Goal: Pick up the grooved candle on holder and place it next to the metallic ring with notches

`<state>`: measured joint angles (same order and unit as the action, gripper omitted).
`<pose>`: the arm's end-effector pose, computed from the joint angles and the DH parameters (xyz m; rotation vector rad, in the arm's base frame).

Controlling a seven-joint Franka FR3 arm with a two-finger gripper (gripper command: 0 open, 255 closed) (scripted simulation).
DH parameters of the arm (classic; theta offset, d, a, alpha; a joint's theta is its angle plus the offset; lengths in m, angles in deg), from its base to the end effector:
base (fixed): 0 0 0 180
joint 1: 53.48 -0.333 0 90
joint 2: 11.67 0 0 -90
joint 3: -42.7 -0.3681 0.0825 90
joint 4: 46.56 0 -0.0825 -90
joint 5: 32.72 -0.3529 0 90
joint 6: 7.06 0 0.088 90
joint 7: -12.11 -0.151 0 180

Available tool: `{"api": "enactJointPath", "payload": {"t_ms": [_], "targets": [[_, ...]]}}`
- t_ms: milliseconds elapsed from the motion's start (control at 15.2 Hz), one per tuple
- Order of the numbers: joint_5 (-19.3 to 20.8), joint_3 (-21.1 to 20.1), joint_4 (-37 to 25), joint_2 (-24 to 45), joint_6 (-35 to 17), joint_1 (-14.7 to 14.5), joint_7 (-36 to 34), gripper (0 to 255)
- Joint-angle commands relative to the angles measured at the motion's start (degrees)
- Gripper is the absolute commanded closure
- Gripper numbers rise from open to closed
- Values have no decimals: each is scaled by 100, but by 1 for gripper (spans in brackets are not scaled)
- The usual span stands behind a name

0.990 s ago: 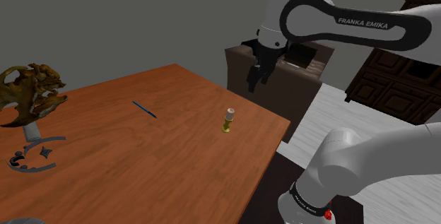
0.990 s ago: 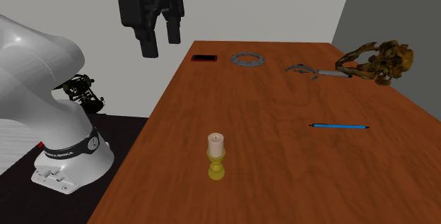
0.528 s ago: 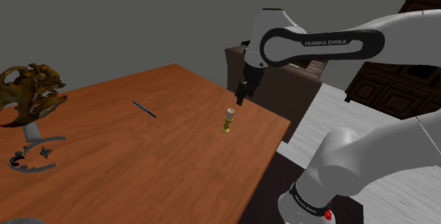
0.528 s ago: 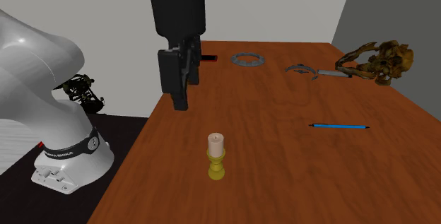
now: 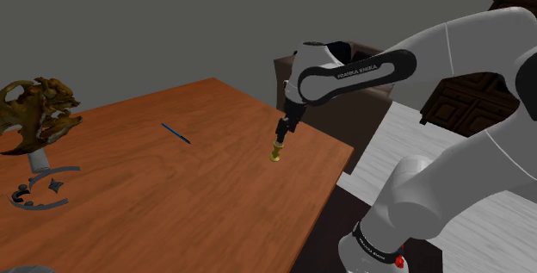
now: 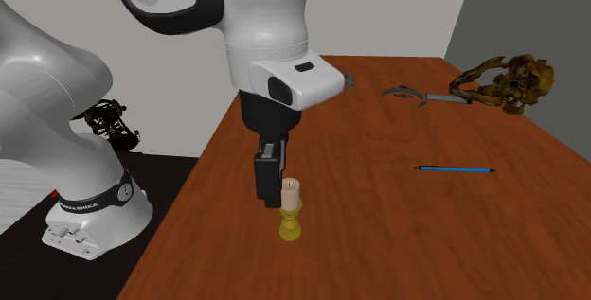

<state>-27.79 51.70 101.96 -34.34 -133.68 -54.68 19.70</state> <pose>0.3550 -0.0551 0.4130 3.1299 0.0924 0.0146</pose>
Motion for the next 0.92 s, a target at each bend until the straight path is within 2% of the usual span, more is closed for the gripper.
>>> {"api": "enactJointPath", "payload": {"t_ms": [0,330,858], "targets": [[-13,22,63,159,-230,-11,26,0],[-20,52,238,407,-653,-17,40,0],[-20,52,237,407,-652,-17,40,0]]}}
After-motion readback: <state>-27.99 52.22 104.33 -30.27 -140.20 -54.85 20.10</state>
